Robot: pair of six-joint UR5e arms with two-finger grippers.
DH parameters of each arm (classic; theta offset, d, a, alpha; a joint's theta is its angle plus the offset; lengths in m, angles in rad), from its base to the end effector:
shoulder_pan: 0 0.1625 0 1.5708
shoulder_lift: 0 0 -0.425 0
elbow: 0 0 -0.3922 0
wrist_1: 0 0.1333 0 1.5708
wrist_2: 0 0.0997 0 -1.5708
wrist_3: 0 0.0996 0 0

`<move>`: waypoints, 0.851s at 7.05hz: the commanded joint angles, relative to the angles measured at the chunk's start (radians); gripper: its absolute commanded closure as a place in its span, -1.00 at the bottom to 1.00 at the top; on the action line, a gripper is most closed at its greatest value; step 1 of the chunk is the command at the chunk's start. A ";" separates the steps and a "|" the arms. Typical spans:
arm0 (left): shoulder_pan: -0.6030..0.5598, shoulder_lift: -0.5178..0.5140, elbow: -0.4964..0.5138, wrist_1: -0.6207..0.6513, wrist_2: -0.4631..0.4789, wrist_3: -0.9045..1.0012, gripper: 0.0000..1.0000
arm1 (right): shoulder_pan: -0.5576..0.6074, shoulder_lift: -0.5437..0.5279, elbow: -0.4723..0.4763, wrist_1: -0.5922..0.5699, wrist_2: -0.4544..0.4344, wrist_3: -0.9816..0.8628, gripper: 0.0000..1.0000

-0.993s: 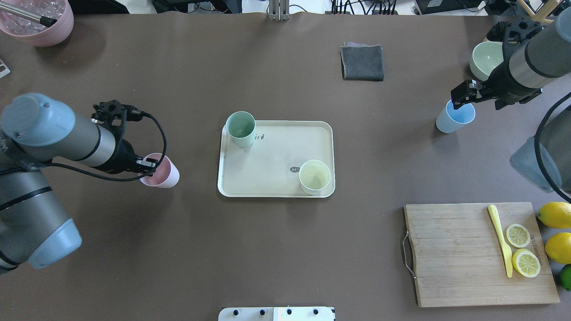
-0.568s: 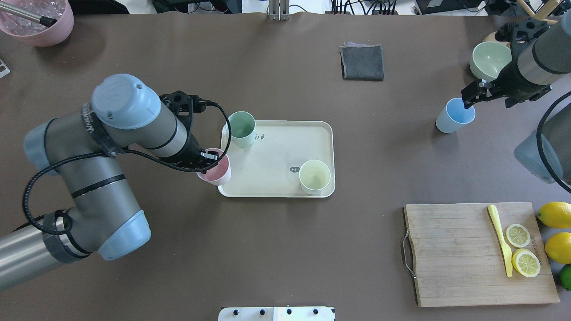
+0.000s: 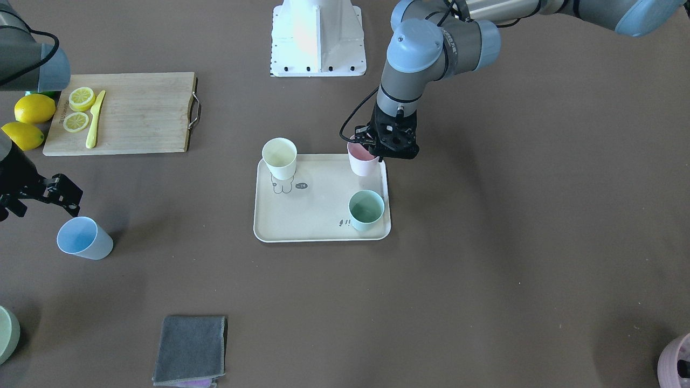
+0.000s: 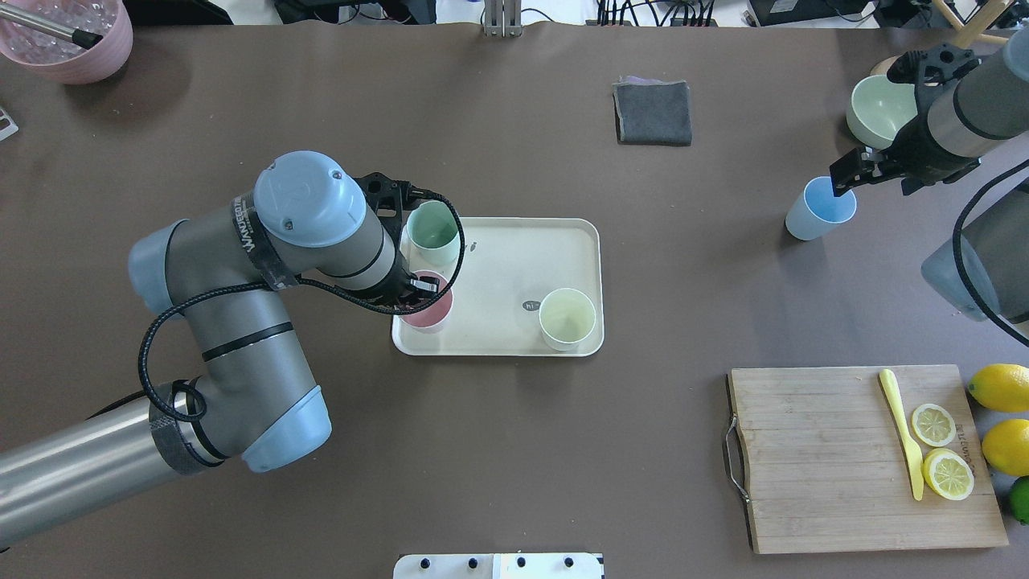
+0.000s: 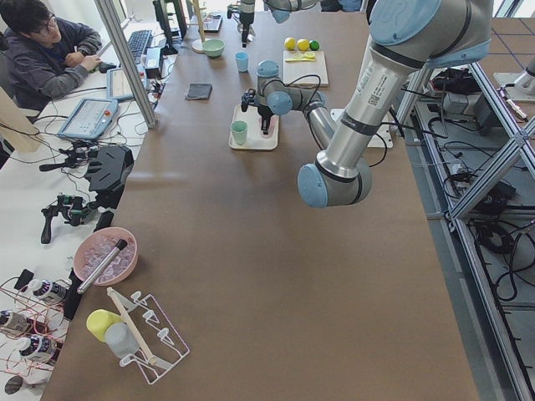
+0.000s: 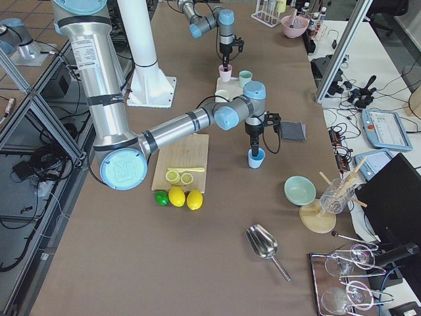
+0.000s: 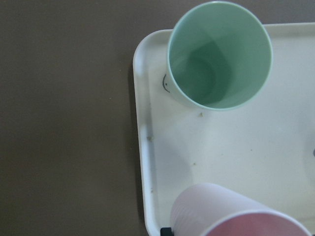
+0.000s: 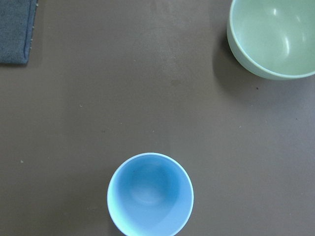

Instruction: Place all cups on tray

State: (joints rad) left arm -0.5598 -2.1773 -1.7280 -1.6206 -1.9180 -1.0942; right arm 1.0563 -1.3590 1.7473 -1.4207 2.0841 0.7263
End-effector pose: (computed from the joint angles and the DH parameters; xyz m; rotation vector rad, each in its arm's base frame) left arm 0.5082 -0.4358 0.2323 0.1140 0.8612 0.0633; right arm -0.2131 -0.5486 0.4529 0.1371 -0.7130 0.0643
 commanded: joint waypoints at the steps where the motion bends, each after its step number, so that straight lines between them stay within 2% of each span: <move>1: 0.005 0.004 -0.020 -0.005 0.054 0.007 -0.96 | -0.001 -0.003 -0.012 0.006 0.004 0.001 -1.00; 3: -0.053 0.007 -0.088 0.034 0.012 0.013 -0.96 | -0.002 -0.003 -0.029 0.023 0.011 0.002 -1.00; 5: -0.206 0.023 -0.113 0.105 -0.094 0.186 -0.96 | -0.001 -0.005 -0.133 0.164 0.036 0.001 -1.00; 6: -0.268 0.066 -0.120 0.105 -0.117 0.276 -0.96 | -0.002 0.000 -0.171 0.204 0.036 0.001 -1.00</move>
State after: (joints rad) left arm -0.7447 -2.1492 -1.8369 -1.5342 -1.9921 -0.9274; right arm 1.0548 -1.3628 1.6298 -1.2794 2.1153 0.7273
